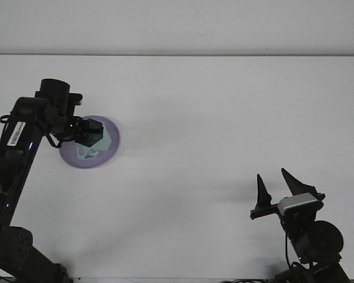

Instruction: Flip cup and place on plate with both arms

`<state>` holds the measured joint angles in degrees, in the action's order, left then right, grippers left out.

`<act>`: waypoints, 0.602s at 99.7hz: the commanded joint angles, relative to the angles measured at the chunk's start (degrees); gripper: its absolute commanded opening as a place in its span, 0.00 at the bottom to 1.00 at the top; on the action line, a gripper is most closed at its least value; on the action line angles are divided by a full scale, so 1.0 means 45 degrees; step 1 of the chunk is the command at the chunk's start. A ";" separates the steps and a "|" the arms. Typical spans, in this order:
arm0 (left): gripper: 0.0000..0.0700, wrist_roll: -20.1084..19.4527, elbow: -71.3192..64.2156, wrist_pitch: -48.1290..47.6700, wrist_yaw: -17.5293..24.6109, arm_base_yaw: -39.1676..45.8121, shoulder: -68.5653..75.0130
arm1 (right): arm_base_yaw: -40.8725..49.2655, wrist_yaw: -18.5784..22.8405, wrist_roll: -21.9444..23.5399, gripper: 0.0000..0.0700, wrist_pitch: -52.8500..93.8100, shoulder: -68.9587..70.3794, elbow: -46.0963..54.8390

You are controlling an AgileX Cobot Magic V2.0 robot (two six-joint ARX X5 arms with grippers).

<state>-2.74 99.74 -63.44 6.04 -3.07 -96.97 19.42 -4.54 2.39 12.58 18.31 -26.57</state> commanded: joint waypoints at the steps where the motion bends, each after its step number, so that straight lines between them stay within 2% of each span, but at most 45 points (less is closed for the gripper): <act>1: 0.02 -0.0359 0.0277 0.0063 -0.0024 0.0330 -0.0529 | 0.0024 -0.0005 0.0087 0.65 -0.0049 0.0029 -0.0034; 44: 0.02 -0.0641 0.0277 0.1166 -0.0175 0.1360 -0.2730 | 0.0024 -0.0005 0.0083 0.65 0.0000 0.0029 -0.0034; 60: 0.02 -0.0724 0.0277 0.1404 -0.0801 0.1360 -0.3235 | 0.0024 -0.0010 0.0087 0.65 0.0049 0.0034 -0.0034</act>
<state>-5.23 99.74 -57.25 3.27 2.98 -110.15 19.42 -4.54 2.39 12.99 18.31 -26.57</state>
